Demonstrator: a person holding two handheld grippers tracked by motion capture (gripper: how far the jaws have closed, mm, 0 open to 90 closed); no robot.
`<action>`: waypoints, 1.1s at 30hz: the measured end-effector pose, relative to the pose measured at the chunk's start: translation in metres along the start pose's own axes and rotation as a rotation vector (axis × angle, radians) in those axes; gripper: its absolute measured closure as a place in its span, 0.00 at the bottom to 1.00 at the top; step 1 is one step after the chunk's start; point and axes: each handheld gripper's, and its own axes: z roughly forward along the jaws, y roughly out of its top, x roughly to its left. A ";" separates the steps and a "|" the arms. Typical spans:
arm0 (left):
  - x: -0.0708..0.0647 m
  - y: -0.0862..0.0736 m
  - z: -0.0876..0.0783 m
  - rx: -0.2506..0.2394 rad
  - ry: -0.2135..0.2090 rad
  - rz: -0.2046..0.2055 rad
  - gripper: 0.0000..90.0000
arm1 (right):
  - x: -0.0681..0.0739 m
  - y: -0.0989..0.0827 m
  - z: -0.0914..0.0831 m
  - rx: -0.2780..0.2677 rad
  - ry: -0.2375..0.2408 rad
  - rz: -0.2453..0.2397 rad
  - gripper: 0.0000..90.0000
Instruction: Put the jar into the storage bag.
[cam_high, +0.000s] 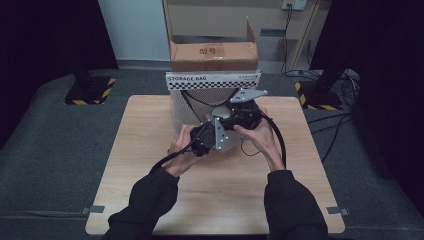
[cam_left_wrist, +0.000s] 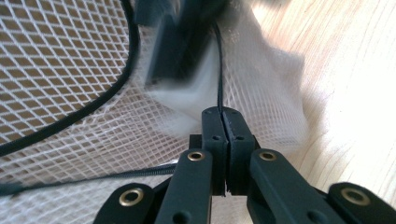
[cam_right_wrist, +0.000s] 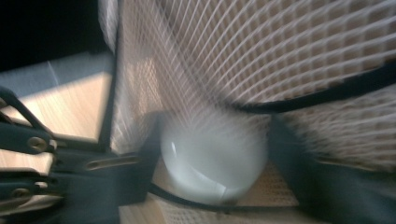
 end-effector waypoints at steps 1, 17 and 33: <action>0.000 -0.001 0.001 0.019 -0.005 0.017 0.99 | -0.002 0.003 -0.005 -0.035 0.000 0.044 0.70; 0.001 -0.002 0.009 0.020 0.011 -0.005 0.96 | 0.003 0.006 -0.024 -0.052 -0.109 -0.001 0.39; 0.002 -0.004 0.016 0.050 0.025 0.000 0.86 | 0.007 -0.019 -0.035 -0.086 -0.312 0.056 0.14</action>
